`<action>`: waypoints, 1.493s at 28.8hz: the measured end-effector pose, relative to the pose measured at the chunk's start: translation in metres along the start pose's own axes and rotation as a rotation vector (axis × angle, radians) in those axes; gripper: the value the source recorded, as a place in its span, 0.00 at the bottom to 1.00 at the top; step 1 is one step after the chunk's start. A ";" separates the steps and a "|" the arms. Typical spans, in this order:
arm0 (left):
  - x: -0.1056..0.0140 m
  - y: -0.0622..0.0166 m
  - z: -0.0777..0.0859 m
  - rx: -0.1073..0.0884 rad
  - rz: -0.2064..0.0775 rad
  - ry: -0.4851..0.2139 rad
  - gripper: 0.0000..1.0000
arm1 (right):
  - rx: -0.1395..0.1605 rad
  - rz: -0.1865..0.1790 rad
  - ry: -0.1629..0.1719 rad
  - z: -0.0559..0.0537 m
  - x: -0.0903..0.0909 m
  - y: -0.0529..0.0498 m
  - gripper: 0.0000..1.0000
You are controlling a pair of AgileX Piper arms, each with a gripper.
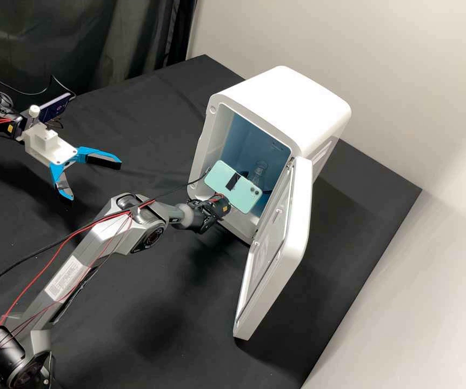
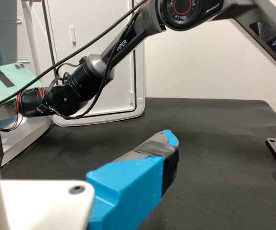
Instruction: Place the flask in the incubator
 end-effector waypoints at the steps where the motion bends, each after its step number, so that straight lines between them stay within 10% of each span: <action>1: 0.000 0.0000 0.000 0.000 0.000 0.000 1.00 | 0.000 0.000 0.000 0.000 0.000 0.000 0.00; 16: 0.000 -0.0013 0.000 -0.002 -0.006 0.002 1.00 | 0.000 0.001 0.001 0.000 0.000 0.000 0.00; 17: 0.000 -0.0013 0.000 -0.002 -0.006 0.002 1.00 | 0.000 0.001 0.001 0.000 0.000 0.000 1.00; 43: 0.001 -0.0011 0.000 -0.006 -0.003 0.006 1.00 | 0.008 -0.054 -0.027 0.002 0.000 -0.005 1.00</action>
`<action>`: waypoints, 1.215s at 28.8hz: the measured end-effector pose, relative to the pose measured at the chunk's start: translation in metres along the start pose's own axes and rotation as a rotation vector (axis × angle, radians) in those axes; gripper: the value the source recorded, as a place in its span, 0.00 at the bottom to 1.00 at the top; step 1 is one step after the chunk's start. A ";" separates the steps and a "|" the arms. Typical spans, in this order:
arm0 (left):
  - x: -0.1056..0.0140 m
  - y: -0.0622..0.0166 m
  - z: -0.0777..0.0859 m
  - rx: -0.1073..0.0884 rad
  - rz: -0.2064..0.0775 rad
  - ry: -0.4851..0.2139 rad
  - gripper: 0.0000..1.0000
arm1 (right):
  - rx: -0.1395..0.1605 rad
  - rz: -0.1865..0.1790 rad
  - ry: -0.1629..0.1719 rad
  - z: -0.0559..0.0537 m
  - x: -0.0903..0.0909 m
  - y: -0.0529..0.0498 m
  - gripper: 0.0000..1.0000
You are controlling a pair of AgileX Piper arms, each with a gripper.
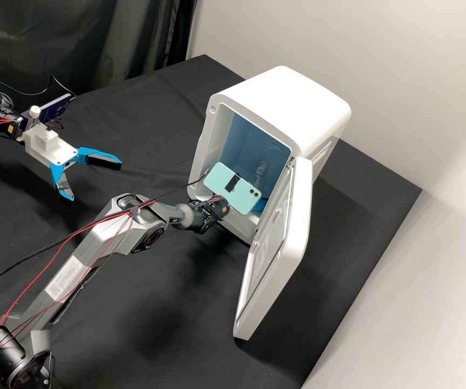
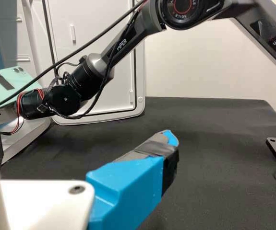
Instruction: Place the flask in the incubator
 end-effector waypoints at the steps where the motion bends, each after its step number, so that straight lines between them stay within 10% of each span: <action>1: 0.000 0.0001 0.000 -0.001 0.001 0.002 1.00 | -0.005 -0.002 0.003 0.000 0.000 0.000 1.00; 24: 0.000 -0.0001 0.001 -0.002 0.000 -0.002 1.00 | -0.001 -0.020 0.020 0.003 -0.003 -0.007 1.00; 35: 0.000 -0.0001 0.001 -0.002 0.000 -0.002 1.00 | 0.037 -0.020 0.016 0.009 -0.044 -0.007 1.00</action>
